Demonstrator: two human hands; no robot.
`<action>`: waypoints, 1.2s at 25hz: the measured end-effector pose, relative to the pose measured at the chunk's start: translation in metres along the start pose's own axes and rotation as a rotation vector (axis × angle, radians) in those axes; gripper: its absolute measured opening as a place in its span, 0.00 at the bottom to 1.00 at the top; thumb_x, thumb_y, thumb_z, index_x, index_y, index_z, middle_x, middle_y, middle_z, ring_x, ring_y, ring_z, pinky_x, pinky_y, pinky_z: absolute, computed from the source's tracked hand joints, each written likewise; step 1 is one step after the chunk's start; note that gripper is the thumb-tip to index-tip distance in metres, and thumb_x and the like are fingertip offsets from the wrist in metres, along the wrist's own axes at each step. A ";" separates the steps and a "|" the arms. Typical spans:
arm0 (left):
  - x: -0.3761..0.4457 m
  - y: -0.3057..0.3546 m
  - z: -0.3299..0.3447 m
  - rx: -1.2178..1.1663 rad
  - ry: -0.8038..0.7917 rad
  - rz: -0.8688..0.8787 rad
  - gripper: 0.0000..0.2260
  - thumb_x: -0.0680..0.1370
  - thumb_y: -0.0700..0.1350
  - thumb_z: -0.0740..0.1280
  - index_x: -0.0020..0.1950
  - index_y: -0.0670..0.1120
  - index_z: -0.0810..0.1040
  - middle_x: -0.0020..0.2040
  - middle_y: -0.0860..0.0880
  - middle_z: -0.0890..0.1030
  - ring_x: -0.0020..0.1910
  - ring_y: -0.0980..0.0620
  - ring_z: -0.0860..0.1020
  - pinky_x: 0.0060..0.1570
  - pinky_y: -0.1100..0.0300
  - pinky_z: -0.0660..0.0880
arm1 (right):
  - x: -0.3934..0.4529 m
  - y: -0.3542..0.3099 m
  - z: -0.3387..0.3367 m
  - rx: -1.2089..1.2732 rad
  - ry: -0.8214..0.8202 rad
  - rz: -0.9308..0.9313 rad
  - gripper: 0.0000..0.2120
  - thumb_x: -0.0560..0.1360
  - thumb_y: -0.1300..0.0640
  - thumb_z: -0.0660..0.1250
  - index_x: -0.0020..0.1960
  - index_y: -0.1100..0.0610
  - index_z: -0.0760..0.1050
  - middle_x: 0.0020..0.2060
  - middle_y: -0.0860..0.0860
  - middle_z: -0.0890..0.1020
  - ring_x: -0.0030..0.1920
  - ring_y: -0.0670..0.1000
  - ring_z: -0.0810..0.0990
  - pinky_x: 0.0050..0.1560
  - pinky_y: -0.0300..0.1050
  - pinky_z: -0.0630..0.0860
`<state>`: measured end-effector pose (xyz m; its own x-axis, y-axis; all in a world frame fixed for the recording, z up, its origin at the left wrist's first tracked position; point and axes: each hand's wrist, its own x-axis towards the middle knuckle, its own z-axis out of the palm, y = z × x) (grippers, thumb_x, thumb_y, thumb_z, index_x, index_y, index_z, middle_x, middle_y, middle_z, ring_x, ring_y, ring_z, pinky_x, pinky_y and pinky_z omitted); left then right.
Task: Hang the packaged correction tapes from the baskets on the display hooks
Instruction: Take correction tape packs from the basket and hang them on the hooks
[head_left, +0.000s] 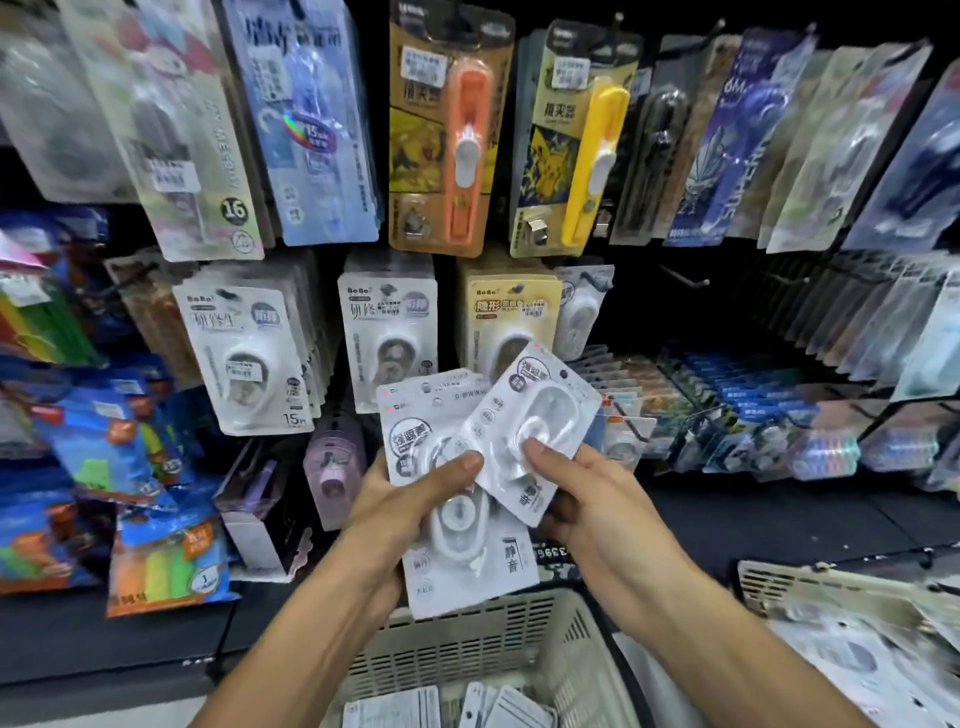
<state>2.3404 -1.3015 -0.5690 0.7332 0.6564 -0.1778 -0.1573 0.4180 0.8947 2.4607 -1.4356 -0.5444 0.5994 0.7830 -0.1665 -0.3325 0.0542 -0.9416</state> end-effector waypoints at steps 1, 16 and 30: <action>-0.001 -0.001 0.000 -0.011 -0.025 -0.024 0.36 0.54 0.41 0.86 0.61 0.41 0.82 0.50 0.39 0.88 0.44 0.42 0.88 0.37 0.51 0.84 | 0.004 -0.003 0.002 0.081 0.028 -0.024 0.17 0.73 0.53 0.73 0.61 0.55 0.80 0.54 0.54 0.87 0.54 0.56 0.86 0.54 0.52 0.82; 0.036 0.040 0.027 -0.025 -0.121 0.087 0.46 0.44 0.51 0.87 0.60 0.41 0.82 0.45 0.41 0.88 0.40 0.44 0.87 0.35 0.52 0.83 | 0.059 -0.061 -0.082 -0.227 0.411 -0.158 0.20 0.75 0.50 0.75 0.61 0.55 0.72 0.44 0.51 0.83 0.29 0.47 0.81 0.24 0.41 0.75; 0.033 0.029 0.040 -0.104 -0.178 -0.055 0.34 0.51 0.62 0.86 0.52 0.48 0.88 0.58 0.40 0.84 0.50 0.38 0.80 0.53 0.47 0.75 | 0.021 -0.040 -0.010 -0.323 0.074 -0.432 0.09 0.77 0.62 0.71 0.46 0.49 0.76 0.35 0.51 0.82 0.37 0.49 0.77 0.39 0.39 0.74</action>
<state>2.3866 -1.2929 -0.5327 0.8467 0.5128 -0.1419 -0.1740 0.5189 0.8370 2.4940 -1.4277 -0.5130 0.6856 0.6850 0.2463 0.1894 0.1588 -0.9690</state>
